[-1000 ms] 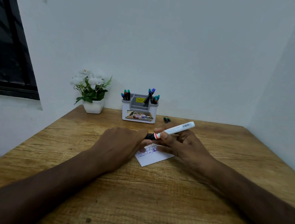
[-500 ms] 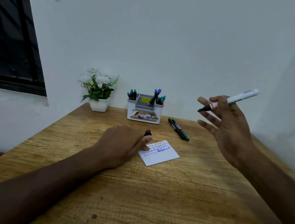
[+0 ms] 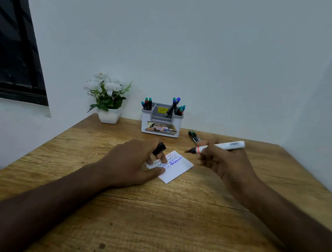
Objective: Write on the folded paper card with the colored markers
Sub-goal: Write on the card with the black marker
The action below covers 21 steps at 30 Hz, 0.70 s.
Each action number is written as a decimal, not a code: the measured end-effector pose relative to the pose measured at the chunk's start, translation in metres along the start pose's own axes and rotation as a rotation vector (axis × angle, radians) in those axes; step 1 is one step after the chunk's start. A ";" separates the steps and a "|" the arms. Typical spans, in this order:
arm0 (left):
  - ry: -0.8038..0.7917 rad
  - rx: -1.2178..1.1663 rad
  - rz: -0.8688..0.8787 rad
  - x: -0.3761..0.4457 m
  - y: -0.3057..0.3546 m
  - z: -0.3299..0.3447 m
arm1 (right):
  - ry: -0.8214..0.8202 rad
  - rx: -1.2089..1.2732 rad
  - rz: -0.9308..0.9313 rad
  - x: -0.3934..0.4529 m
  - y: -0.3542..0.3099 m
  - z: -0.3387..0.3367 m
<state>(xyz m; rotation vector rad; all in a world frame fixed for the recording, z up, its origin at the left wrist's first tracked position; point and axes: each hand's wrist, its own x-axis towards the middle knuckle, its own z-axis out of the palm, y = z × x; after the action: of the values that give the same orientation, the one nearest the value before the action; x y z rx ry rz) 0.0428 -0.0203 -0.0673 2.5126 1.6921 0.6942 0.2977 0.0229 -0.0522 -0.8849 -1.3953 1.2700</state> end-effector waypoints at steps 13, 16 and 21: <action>0.015 -0.102 0.077 0.003 -0.014 -0.004 | -0.097 -0.516 -0.032 -0.007 0.014 0.033; 0.023 -0.082 0.053 0.003 -0.014 -0.004 | -0.103 -0.531 -0.026 -0.006 0.015 0.033; 0.015 -0.062 0.064 0.003 -0.014 -0.003 | -0.121 -0.503 0.012 -0.004 0.016 0.030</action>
<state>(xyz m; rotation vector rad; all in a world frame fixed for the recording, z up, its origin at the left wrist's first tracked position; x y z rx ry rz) 0.0305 -0.0123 -0.0677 2.5356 1.5754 0.7601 0.2675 0.0150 -0.0671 -1.1649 -1.8513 1.0054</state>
